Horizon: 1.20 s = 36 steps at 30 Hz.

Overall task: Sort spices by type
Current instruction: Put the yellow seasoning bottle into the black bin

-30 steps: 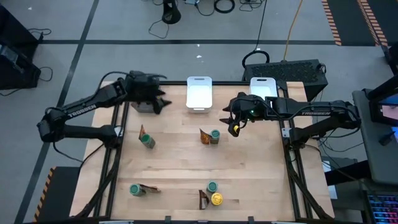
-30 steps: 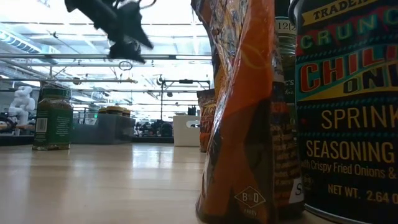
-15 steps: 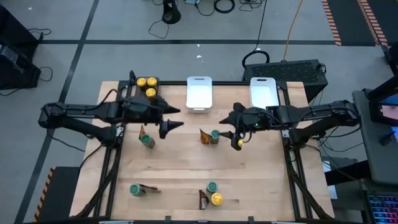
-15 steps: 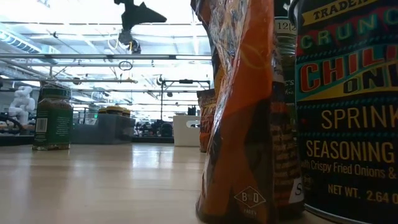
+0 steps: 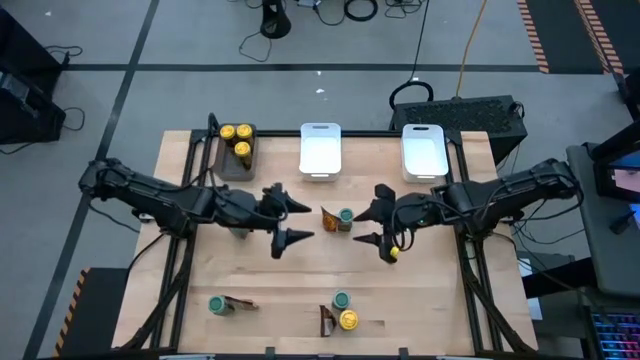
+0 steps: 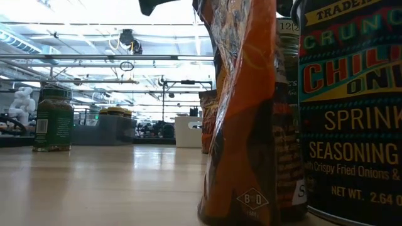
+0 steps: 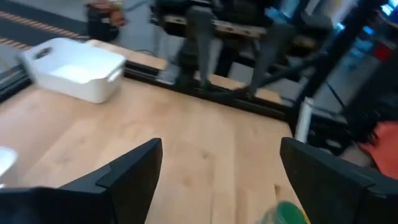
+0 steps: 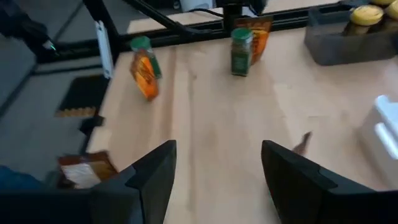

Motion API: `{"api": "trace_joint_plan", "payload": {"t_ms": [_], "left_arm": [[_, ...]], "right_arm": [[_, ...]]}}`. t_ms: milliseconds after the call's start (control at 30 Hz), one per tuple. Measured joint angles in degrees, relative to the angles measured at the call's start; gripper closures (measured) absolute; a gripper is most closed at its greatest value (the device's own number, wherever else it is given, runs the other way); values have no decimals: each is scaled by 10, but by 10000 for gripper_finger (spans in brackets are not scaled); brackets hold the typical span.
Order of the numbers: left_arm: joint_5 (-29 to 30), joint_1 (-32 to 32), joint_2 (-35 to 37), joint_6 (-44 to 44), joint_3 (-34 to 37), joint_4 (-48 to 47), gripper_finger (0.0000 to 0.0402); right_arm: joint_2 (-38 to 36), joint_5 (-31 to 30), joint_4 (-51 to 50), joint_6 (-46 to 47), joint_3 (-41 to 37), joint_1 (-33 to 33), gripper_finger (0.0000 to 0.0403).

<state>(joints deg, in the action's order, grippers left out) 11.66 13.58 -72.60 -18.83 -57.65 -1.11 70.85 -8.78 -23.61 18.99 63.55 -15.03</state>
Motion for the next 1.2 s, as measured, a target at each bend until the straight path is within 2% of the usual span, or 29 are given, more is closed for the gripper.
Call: {"api": "trace_joint_plan", "payload": {"t_ms": [233, 400, 533, 767, 1000, 1200], "left_arm": [[-92, 16, -13, 86, -18, -10, 73], [-99, 35, -13, 122, -18, -38, 73], [-99, 52, -13, 117, -18, -51, 73], [-77, 95, -13, 117, -18, -55, 73], [-39, 109, -16, 102, -19, -12, 73], [-37, 109, -60, 96, -21, 90, 73]], "right_arm": [[19, -52, 76, 129, 0, -42, 184], [66, -48, 217, 163, 0, -90, 184], [98, -49, 250, 189, 22, -126, 184], [139, -74, 215, 211, 84, -161, 184], [157, -79, 59, 209, 170, -174, 184], [160, -79, -48, 209, 216, -202, 184]]}}
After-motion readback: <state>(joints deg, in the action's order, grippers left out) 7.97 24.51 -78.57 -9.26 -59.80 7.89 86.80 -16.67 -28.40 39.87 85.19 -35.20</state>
